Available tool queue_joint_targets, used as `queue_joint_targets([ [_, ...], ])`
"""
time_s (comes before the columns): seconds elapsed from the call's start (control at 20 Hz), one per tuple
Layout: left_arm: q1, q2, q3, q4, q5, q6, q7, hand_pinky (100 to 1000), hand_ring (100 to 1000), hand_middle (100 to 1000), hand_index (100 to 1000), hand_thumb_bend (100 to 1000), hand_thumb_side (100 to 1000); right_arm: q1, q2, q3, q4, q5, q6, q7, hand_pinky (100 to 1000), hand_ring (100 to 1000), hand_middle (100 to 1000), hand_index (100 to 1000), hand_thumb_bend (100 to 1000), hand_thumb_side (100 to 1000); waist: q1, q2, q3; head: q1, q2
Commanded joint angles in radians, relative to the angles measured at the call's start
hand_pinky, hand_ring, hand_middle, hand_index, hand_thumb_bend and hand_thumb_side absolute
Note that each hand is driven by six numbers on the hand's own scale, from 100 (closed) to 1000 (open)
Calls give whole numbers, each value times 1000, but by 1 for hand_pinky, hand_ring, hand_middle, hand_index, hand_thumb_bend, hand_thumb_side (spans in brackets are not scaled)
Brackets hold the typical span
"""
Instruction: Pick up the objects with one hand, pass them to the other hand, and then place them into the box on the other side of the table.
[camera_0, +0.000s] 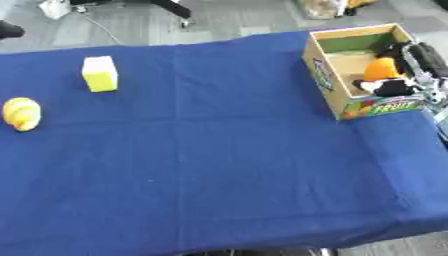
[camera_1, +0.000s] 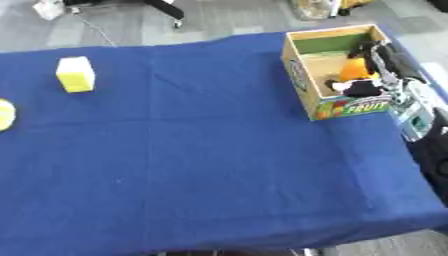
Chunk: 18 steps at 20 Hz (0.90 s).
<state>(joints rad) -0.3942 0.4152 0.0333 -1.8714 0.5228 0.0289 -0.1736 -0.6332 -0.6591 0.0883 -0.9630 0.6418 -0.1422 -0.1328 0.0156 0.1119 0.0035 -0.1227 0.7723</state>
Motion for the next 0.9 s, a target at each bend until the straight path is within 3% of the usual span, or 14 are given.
queue_joint_targets([
  [0.05,-6,12,12,-7,-3,-1,-1,710,551,504,557,100,481,-9,-40,-21,-58,-16,-1,-24,735,774,255,686,610,401,8,-18,0,15,-2],
  [0.2,-5,13,14,-1,-8,-1,-1,710,552,505,558,100,483,3,-56,-30,-141,-63,8,-67,733,775,283,680,591,394,7,-18,-1,32,-2],
  [0.4,-3,14,19,7,-19,-4,2,712,555,507,561,100,486,26,-84,-46,-301,-125,32,-129,738,778,346,687,531,349,7,-17,-2,88,-2],
  [0.7,-7,30,27,36,-48,-6,10,716,563,516,570,100,490,98,-110,-76,-622,-170,69,-232,739,772,424,709,432,265,4,-18,-7,192,-2],
  [0.9,-22,74,46,81,-128,-16,21,726,581,538,594,100,463,162,-100,-76,-841,-178,76,-241,746,769,438,725,407,251,3,-18,-15,252,-2],
])
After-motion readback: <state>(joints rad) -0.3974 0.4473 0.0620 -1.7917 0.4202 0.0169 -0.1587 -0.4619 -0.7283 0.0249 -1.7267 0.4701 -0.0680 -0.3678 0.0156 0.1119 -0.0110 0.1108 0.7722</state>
